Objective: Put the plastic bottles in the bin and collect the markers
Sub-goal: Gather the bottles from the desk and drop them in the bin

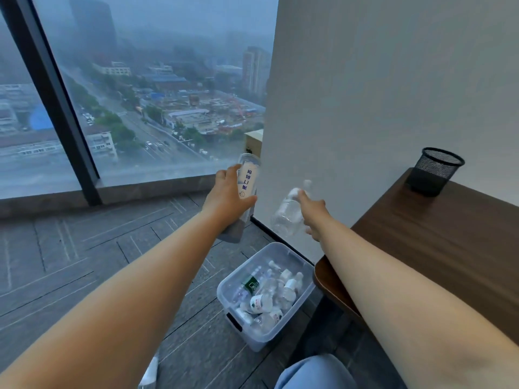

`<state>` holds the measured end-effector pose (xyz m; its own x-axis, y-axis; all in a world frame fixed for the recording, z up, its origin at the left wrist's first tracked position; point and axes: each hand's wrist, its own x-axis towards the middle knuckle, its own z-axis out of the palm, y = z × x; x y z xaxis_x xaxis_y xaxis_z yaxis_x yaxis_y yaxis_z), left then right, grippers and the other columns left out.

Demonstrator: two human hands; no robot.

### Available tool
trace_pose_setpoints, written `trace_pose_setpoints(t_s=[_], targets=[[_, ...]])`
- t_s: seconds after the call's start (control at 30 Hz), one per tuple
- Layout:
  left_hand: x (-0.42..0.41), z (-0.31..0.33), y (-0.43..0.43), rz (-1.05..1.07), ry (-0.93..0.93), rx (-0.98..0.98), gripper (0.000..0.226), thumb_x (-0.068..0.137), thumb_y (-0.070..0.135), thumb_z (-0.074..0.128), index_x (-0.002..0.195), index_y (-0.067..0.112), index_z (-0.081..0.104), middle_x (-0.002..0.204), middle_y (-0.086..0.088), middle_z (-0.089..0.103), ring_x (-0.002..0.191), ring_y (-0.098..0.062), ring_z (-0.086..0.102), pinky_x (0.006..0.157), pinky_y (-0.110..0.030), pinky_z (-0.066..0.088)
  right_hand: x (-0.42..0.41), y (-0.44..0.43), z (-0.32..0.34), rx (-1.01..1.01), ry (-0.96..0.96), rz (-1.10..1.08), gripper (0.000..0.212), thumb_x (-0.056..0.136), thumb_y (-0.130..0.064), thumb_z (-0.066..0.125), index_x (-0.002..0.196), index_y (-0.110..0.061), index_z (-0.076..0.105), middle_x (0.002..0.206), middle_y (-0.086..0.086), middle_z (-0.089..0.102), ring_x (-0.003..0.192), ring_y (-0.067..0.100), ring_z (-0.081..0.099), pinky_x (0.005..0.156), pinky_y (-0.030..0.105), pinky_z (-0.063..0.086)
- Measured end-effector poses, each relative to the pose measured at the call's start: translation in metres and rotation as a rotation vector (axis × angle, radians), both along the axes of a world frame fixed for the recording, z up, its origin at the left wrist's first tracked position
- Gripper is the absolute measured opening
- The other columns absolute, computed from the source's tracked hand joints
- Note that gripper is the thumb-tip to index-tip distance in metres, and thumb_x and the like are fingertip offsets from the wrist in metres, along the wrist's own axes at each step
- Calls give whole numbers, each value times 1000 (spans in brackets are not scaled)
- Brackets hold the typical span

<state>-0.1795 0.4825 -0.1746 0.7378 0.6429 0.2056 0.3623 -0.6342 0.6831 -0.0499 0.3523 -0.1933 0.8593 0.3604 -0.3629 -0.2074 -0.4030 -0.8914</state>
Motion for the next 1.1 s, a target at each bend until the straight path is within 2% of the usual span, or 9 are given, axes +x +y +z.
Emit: trace_pose_setpoints(t_s=[0.1, 0.23, 0.4, 0.57, 0.8, 0.87, 0.93, 1.0, 1.1], targets=[[10, -16, 4, -29, 20, -13, 76, 82, 28, 67, 143, 19, 23, 142, -8, 34, 116, -25, 50, 84, -36, 44, 10, 5, -8, -77, -96, 26, 74, 95, -48, 40, 149, -8, 10, 156, 12, 22, 140, 33, 28, 110, 43, 27], [26, -41, -1, -56, 78, -48, 73, 84, 27, 65, 143, 22, 23, 146, -4, 36, 115, -23, 52, 84, -37, 44, 9, 5, -13, -100, -163, 94, 67, 95, -42, 43, 147, -9, 18, 153, 12, 27, 138, 30, 31, 108, 38, 29], [41, -64, -9, -84, 183, -102, 75, 86, 33, 61, 146, 25, 18, 147, -4, 37, 114, -25, 55, 91, -44, 49, 13, 1, -14, -90, -169, 65, 65, 95, -35, 47, 146, -5, 20, 151, 11, 30, 136, 28, 34, 106, 34, 31], [47, -77, -13, -91, 265, -140, 73, 89, 36, 55, 148, 20, 14, 148, -8, 35, 123, -29, 49, 99, -47, 42, 12, 2, -13, -95, -192, 58, 63, 95, -34, 48, 144, -4, 22, 149, 12, 32, 135, 29, 36, 104, 33, 32], [57, -93, -19, -115, 366, -220, 70, 87, 32, 52, 146, 24, 16, 141, -16, 30, 115, -33, 49, 100, -46, 42, 12, 1, -12, -73, -174, 45, 62, 94, -33, 48, 144, -5, 23, 148, 13, 34, 133, 29, 37, 101, 32, 33], [66, -90, -18, -135, 388, -180, 71, 89, 34, 50, 148, 30, 10, 148, -15, 23, 124, -37, 42, 105, -50, 37, 13, 1, -12, -82, -174, 42, 61, 95, -33, 48, 144, -5, 24, 147, 13, 35, 132, 28, 39, 94, 30, 34], [72, -88, -18, -136, 455, -89, 71, 92, 40, 46, 148, 35, 2, 158, -10, 6, 139, -40, 21, 112, -56, 22, 14, 1, -13, -83, -157, 51, 61, 95, -33, 47, 144, -6, 23, 147, 12, 35, 131, 28, 40, 89, 28, 32], [73, -87, -19, -111, 444, -38, 69, 95, 42, 42, 149, 31, 0, 159, -7, -2, 145, -36, 8, 113, -58, 12, 15, 1, -13, -82, -152, 57, 62, 95, -34, 47, 145, -7, 22, 148, 12, 33, 133, 28, 38, 95, 31, 34], [67, -86, -19, -56, 290, -39, 62, 96, 29, 41, 149, 19, 11, 156, -11, 13, 141, -34, 20, 113, -52, 23, 15, 1, -14, -87, -157, 74, 63, 94, -35, 48, 144, -6, 23, 147, 12, 36, 132, 28, 39, 101, 33, 34]])
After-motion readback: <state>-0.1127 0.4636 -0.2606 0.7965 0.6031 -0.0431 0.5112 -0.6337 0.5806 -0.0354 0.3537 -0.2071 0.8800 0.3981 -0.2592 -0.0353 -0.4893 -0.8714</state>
